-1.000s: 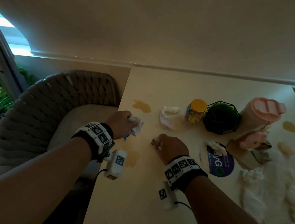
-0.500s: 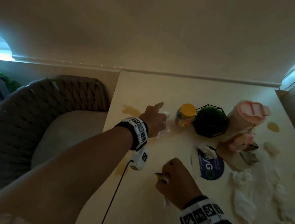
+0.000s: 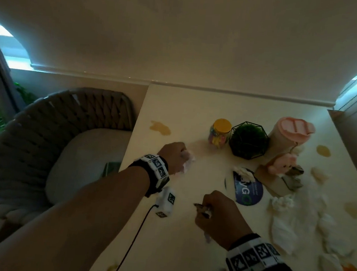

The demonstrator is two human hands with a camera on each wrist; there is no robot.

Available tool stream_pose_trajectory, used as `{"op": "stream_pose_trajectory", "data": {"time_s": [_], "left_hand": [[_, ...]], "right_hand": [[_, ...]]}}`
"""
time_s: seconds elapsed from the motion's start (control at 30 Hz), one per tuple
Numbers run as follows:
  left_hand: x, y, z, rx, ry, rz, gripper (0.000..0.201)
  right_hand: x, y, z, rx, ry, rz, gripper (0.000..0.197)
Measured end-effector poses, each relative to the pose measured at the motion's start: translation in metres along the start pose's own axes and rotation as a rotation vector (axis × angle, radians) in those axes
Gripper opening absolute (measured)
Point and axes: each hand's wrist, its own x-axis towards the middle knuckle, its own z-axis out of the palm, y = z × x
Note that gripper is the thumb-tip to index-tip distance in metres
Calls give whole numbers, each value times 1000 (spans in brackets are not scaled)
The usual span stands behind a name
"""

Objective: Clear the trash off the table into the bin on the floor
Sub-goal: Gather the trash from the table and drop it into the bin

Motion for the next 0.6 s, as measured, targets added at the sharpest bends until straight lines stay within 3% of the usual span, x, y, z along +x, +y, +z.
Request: {"op": "stream_pose_trajectory", "data": {"time_s": [0.07, 0.17, 0.27, 0.43, 0.6], "left_hand": [[-26, 2, -11, -116, 64, 20, 26], [-82, 8, -36, -259, 144, 13, 28], [-155, 1, -63, -434, 193, -5, 23], [-303, -68, -87, -547, 364, -254, 15], [-448, -151, -67, -575, 521, -580, 17]], "right_hand": [[-5, -1, -1, -9, 6, -27, 38], [-14, -7, -3, -5, 18, -55, 24], [-21, -28, -4, 17, -1, -110, 22], [-28, -92, 19, 101, -83, -269, 22], [-42, -172, 81, 134, -312, -443, 29]]}}
